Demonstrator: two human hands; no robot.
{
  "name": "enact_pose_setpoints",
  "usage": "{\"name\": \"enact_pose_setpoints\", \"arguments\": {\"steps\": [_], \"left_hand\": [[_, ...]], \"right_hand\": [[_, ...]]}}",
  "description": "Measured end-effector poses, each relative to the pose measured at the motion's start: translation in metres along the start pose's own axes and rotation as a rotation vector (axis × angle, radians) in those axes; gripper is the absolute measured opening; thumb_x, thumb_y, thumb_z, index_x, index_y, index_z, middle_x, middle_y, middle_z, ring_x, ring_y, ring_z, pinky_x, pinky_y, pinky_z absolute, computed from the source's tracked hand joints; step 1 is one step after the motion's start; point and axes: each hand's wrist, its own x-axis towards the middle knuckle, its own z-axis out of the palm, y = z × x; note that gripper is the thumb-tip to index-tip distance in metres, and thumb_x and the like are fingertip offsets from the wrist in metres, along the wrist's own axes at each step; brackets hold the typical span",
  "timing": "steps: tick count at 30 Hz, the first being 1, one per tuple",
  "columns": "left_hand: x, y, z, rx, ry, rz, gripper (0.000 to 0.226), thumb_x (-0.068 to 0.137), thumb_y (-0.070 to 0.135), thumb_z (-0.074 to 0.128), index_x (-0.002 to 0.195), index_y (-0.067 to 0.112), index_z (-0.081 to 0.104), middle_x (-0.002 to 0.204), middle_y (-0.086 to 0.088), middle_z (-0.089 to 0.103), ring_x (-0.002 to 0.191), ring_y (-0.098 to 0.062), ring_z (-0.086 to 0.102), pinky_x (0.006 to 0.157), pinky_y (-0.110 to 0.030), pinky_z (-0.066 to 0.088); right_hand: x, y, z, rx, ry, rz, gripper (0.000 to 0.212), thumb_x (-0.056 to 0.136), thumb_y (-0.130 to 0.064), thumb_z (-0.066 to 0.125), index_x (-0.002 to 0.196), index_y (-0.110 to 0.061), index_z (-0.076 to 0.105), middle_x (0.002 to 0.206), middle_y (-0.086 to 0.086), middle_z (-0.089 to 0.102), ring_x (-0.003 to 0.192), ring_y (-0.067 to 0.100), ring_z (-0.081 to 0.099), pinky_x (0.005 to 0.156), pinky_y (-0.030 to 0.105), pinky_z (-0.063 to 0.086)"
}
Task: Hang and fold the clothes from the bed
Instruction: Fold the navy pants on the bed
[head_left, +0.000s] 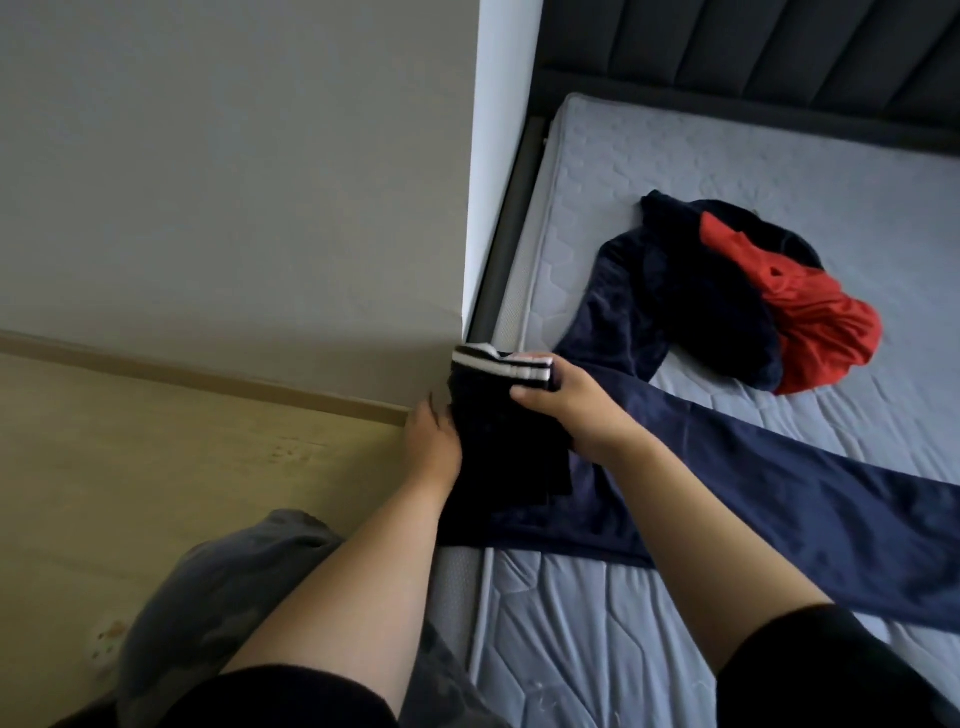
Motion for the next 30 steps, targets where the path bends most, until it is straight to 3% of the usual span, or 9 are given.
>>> {"name": "enact_pose_setpoints", "arguments": {"steps": [3,8,11,13,16,20,25,28,30], "left_hand": [[-0.003,0.0,-0.003,0.1,0.04,0.173,0.052,0.101,0.025,0.038,0.15,0.014,0.025,0.154,-0.013,0.028,0.14,-0.027,0.028,0.111,-0.033,0.023],[-0.019,-0.016,0.018,0.603,-0.448,0.357,0.055,0.102,0.043,0.028,0.152,0.033,0.009,0.161,0.0,0.004,0.147,-0.02,0.005,0.118,-0.04,0.01],[-0.017,-0.018,0.028,0.671,-0.456,0.328,0.054,0.101,0.048,0.023,0.15,0.039,0.004,0.161,0.003,-0.003,0.147,-0.019,-0.001,0.118,-0.048,0.006],[-0.014,-0.016,0.031,0.639,-0.438,0.259,0.053,0.101,0.047,0.022,0.15,0.04,0.003,0.16,0.005,-0.006,0.147,-0.02,-0.003,0.116,-0.053,0.006],[-0.013,-0.015,0.036,0.647,-0.428,0.209,0.055,0.101,0.046,0.024,0.15,0.039,0.0,0.16,0.004,-0.007,0.147,-0.022,-0.003,0.115,-0.055,0.008],[-0.004,-0.021,0.037,0.536,-0.28,0.093,0.058,0.101,0.044,0.026,0.152,0.027,0.005,0.16,-0.004,0.003,0.146,-0.027,0.007,0.115,-0.052,0.016],[0.016,-0.024,0.026,0.057,-0.083,-0.418,0.059,0.101,0.04,0.037,0.149,0.008,0.023,0.149,-0.018,0.034,0.134,-0.035,0.036,0.107,-0.043,0.031],[0.015,-0.035,0.018,0.161,-0.116,-0.446,0.055,0.099,0.044,0.04,0.136,0.003,0.043,0.134,-0.017,0.05,0.121,-0.034,0.05,0.094,-0.04,0.041],[0.009,-0.044,0.012,0.311,-0.076,-0.437,0.05,0.099,0.043,0.04,0.128,0.004,0.051,0.124,-0.015,0.057,0.11,-0.033,0.056,0.078,-0.036,0.042]], "right_hand": [[0.008,0.014,-0.019,0.01,0.318,0.118,0.022,0.084,-0.007,0.069,0.106,-0.009,0.067,0.096,0.01,0.072,0.083,0.018,0.068,0.08,0.034,0.054],[0.001,0.063,-0.045,-0.244,0.421,0.437,0.032,0.089,-0.008,0.061,0.121,-0.004,0.058,0.113,0.018,0.065,0.1,0.029,0.063,0.094,0.039,0.05],[-0.002,0.062,-0.049,-0.333,0.42,0.453,0.033,0.092,-0.009,0.054,0.124,-0.004,0.05,0.118,0.018,0.061,0.098,0.027,0.058,0.086,0.033,0.047],[-0.003,0.06,-0.049,-0.613,0.463,0.427,0.043,0.09,-0.009,0.052,0.131,-0.005,0.041,0.126,0.019,0.053,0.106,0.031,0.051,0.088,0.036,0.042],[0.001,0.048,-0.036,-0.931,0.518,0.15,0.062,0.081,-0.008,0.052,0.14,-0.012,0.034,0.139,0.012,0.038,0.125,0.034,0.034,0.104,0.043,0.031],[0.037,0.029,-0.012,-1.081,0.345,0.025,0.047,0.091,-0.038,0.051,0.133,-0.015,0.049,0.134,0.007,0.05,0.124,0.027,0.041,0.104,0.041,0.034],[0.079,0.028,0.008,-1.175,0.153,0.108,0.046,0.09,-0.052,0.051,0.119,-0.016,0.053,0.114,0.005,0.061,0.103,0.026,0.056,0.085,0.038,0.045],[0.101,0.031,0.01,-1.126,-0.013,0.143,0.03,0.094,-0.047,0.049,0.095,-0.019,0.058,0.091,0.002,0.063,0.08,0.021,0.057,0.064,0.031,0.042],[0.112,0.027,0.003,-1.035,-0.071,0.215,0.037,0.093,-0.049,0.05,0.08,-0.015,0.057,0.075,0.0,0.057,0.071,0.019,0.055,0.059,0.028,0.038]]}}
